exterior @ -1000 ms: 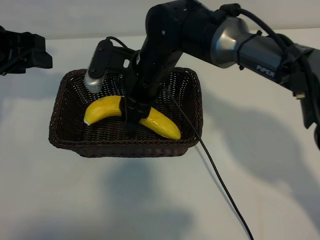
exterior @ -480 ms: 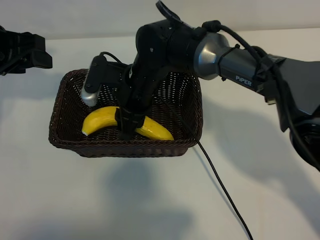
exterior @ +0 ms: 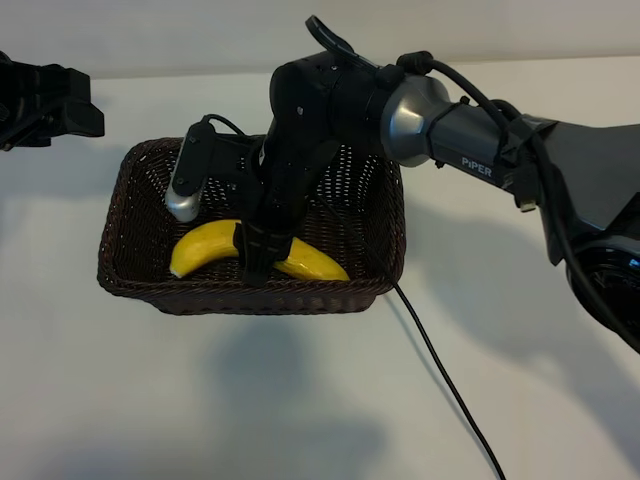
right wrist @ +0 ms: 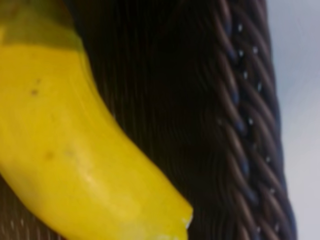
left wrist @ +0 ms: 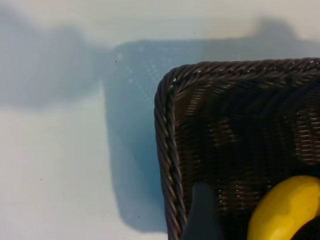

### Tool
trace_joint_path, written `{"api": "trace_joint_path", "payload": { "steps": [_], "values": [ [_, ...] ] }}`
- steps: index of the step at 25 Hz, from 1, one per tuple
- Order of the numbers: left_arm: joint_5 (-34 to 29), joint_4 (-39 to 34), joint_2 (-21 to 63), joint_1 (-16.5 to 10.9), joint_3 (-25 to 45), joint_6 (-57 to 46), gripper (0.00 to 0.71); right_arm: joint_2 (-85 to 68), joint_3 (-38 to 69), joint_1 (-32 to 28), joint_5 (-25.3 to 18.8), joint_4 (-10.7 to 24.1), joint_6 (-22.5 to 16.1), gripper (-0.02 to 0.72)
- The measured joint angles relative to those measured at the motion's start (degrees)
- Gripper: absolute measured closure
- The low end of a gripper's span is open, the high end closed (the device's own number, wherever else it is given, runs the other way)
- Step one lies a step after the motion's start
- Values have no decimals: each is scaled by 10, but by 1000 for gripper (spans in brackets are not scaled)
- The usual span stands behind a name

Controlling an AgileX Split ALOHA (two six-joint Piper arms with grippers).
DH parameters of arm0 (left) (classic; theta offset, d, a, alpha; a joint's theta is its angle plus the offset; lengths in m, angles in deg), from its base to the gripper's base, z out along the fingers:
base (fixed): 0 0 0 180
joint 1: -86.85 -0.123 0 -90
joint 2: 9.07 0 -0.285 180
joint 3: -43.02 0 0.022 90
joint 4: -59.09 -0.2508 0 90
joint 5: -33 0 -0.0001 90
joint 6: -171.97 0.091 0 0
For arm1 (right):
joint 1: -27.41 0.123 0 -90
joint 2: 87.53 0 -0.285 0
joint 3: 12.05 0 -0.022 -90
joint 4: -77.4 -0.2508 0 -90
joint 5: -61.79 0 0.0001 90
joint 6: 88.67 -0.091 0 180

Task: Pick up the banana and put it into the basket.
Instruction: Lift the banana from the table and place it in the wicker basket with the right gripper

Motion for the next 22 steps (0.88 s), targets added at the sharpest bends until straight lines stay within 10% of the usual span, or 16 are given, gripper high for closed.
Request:
{"api": "trace_joint_path", "payload": {
  "steps": [22],
  "values": [
    [0, -1, 0, 0, 0, -1, 122, 5, 0, 0, 6, 13, -18, 295]
  ]
}}
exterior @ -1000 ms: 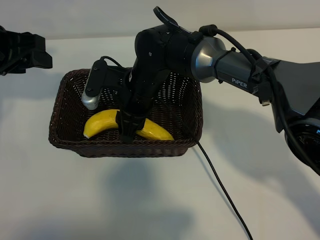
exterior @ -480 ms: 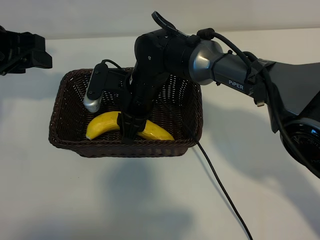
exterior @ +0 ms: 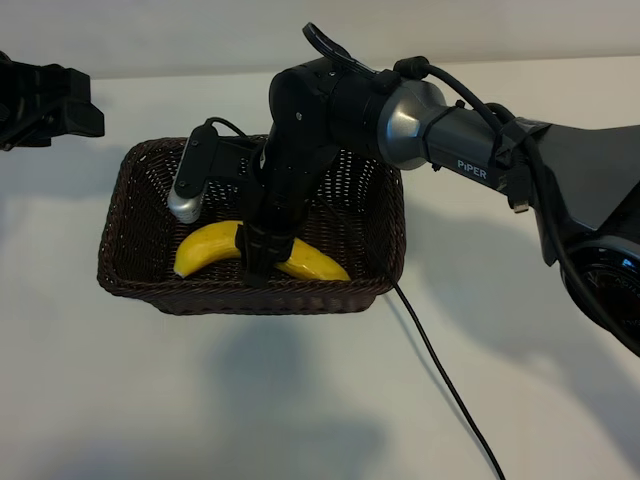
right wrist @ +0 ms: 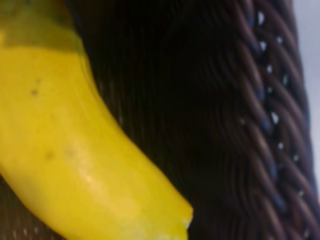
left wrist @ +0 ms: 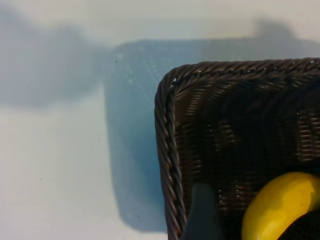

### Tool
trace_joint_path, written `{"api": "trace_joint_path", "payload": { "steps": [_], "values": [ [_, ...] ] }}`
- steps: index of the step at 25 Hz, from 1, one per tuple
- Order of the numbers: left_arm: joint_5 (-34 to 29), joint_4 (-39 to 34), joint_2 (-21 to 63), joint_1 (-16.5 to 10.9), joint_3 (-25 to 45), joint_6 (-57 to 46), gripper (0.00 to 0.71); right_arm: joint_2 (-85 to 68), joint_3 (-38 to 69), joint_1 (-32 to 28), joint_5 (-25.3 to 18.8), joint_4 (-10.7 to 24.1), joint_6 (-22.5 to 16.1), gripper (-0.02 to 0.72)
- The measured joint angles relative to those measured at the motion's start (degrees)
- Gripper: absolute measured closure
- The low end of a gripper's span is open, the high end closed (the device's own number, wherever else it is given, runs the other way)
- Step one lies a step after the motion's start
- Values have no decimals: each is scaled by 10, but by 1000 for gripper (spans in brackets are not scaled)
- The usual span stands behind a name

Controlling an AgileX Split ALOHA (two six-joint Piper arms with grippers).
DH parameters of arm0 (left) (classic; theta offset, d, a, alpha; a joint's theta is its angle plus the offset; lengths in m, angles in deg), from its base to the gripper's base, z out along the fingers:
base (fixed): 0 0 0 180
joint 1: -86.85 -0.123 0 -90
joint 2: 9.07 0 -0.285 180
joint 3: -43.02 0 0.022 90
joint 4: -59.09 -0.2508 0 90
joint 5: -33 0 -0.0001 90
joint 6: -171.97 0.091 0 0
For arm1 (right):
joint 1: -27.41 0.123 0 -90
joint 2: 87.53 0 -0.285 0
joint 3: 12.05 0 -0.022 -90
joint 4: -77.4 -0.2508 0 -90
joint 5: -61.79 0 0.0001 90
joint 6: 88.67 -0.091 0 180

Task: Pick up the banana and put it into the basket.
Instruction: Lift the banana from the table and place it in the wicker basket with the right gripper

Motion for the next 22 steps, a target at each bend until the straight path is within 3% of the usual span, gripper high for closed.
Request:
{"api": "trace_joint_path", "payload": {
  "steps": [3, 7, 9, 14, 22],
  "values": [
    [0, 0, 0, 0, 0, 0, 122, 0, 0, 0, -1, 6, -9, 285],
    [0, 0, 0, 0, 0, 0, 122, 0, 0, 0, -15, 12, -13, 144],
    [0, 0, 0, 0, 0, 0, 122, 0, 0, 0, -19, 12, -14, 107],
    [0, 0, 0, 0, 0, 0, 122, 0, -12, 0, -31, 15, -35, 105],
    [0, 0, 0, 0, 0, 2, 122, 0, -126, 0, -107, 46, -108, 110]
  ]
}}
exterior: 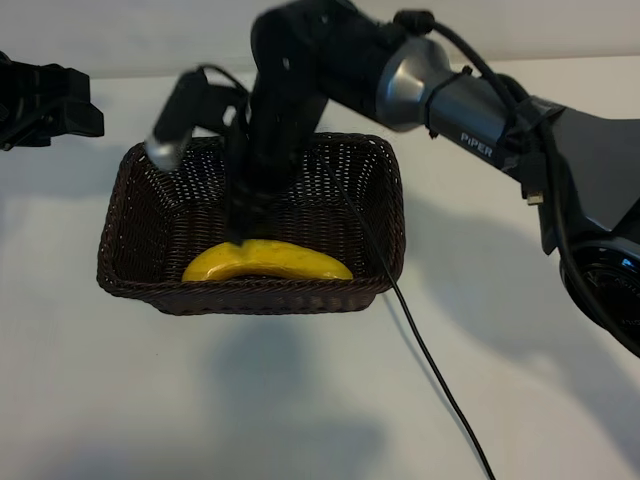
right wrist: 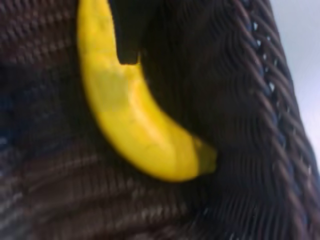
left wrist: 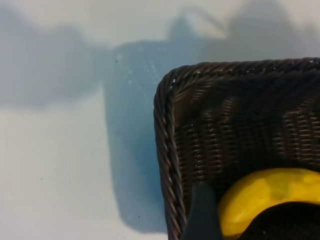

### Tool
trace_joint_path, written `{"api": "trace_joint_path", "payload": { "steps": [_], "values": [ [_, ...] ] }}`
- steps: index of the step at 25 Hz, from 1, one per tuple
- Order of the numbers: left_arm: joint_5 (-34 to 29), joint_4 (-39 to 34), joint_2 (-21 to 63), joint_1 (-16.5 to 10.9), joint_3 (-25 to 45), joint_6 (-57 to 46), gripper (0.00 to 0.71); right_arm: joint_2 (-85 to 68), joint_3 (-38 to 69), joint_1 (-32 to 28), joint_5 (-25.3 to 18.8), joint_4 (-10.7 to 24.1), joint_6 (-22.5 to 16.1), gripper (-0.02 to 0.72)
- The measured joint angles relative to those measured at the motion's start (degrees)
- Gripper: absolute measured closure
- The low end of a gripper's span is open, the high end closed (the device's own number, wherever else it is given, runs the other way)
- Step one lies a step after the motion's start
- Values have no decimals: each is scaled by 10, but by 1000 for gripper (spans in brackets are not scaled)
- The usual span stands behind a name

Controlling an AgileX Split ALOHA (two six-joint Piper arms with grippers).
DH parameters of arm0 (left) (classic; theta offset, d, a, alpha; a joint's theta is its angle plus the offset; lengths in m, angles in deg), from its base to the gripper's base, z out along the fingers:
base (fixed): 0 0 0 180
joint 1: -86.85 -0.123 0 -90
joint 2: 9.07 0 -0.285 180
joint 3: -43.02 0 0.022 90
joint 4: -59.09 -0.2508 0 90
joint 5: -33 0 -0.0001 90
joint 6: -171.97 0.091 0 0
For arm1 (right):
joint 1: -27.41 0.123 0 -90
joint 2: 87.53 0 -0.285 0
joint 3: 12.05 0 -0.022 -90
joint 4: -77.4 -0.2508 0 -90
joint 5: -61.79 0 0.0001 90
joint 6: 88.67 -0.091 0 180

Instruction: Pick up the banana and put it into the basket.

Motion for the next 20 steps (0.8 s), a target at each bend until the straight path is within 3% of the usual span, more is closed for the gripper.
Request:
{"api": "trace_joint_path", "payload": {
  "steps": [6, 9, 20],
  "values": [
    [0, 0, 0, 0, 0, 2, 122, 0, -58, -18, -61, 9, -77, 110],
    [0, 0, 0, 0, 0, 2, 122, 0, -74, -36, -80, 11, -94, 110],
    [0, 0, 0, 0, 0, 4, 122, -1, -117, -80, -84, 13, -157, 110]
  ]
}}
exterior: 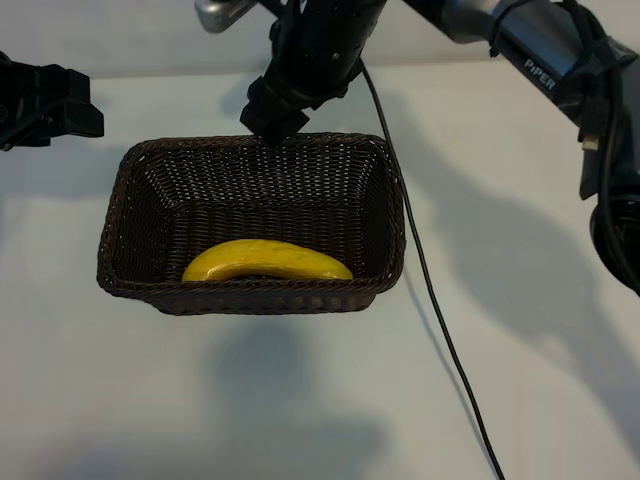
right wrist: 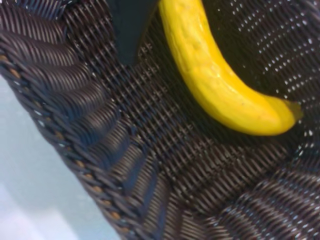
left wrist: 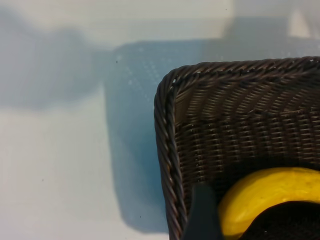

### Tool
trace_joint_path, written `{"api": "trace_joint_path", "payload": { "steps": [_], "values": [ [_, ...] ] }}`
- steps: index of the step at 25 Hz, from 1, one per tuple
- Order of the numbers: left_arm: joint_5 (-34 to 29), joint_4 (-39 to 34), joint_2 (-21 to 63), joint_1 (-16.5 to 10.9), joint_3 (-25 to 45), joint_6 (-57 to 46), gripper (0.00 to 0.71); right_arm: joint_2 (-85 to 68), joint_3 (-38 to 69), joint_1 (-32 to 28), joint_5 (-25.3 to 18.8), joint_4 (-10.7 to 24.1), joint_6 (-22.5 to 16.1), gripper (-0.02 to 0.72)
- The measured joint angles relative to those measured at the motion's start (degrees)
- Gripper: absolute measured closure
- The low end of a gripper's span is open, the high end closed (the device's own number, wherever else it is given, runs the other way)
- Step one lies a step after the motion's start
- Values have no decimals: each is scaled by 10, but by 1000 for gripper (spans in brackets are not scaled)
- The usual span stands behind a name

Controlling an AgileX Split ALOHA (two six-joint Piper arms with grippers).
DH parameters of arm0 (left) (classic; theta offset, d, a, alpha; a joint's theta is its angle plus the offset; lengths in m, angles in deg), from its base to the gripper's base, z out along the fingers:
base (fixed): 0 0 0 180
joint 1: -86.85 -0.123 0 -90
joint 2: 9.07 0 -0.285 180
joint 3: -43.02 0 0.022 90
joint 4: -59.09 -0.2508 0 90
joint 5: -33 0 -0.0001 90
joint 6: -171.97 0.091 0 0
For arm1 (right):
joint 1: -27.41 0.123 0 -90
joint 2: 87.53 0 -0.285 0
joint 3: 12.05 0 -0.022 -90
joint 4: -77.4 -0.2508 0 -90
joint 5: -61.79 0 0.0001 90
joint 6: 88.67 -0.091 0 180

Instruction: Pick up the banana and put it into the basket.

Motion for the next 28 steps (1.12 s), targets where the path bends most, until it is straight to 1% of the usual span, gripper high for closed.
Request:
{"api": "trace_joint_path", "payload": {
  "steps": [6, 13, 17, 20, 28],
  "values": [
    [0, 0, 0, 0, 0, 3, 122, -25, 0, -7, -1, 7, -6, 110],
    [0, 0, 0, 0, 0, 5, 122, -57, 1, -26, -1, 13, -33, 110],
    [3, 0, 0, 0, 0, 5, 122, -58, 25, -28, 0, 13, -34, 110],
    [3, 0, 0, 0, 0, 5, 122, -58, 43, -28, 0, 19, -34, 110],
    [10, 0, 0, 0, 0, 5, 122, -59, 46, -29, 0, 31, -34, 112]
  ]
}}
